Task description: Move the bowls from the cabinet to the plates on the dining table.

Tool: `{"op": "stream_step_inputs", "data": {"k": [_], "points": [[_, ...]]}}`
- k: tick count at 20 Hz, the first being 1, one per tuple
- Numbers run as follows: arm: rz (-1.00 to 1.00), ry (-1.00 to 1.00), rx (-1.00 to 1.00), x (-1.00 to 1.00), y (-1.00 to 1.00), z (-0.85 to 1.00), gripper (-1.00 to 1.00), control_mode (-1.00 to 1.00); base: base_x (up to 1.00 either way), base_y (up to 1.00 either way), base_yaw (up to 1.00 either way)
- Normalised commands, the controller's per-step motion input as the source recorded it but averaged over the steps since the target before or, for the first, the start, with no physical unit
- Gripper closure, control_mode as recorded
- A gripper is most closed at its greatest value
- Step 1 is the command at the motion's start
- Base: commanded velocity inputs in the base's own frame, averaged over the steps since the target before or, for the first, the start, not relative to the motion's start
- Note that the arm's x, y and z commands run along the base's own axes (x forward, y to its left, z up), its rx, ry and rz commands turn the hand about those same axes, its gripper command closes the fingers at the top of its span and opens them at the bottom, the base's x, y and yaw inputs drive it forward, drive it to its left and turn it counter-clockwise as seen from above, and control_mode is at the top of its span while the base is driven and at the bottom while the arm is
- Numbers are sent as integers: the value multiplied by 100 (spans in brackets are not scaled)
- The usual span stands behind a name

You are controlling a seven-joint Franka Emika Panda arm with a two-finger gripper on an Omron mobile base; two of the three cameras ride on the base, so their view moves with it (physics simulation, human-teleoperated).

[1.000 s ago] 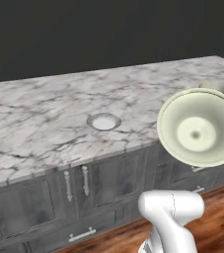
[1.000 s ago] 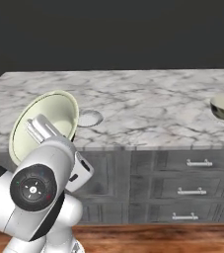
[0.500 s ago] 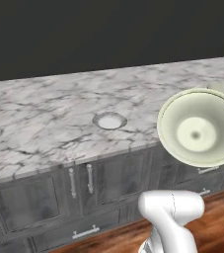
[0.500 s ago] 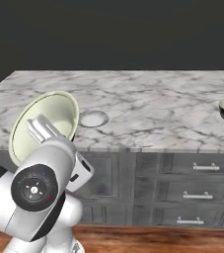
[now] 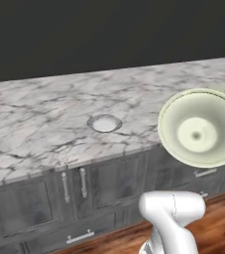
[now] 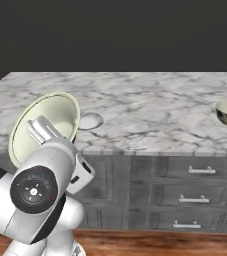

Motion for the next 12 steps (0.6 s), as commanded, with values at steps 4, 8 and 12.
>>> {"op": "stream_step_inputs", "data": {"k": [4,8,12], "points": [[0,0,0,0,0,0,100,100,40,-35,1],[0,0,0,0,0,0,100,100,55,-19,0],[0,0,0,0,0,0,100,100,54,-4,0]]}}
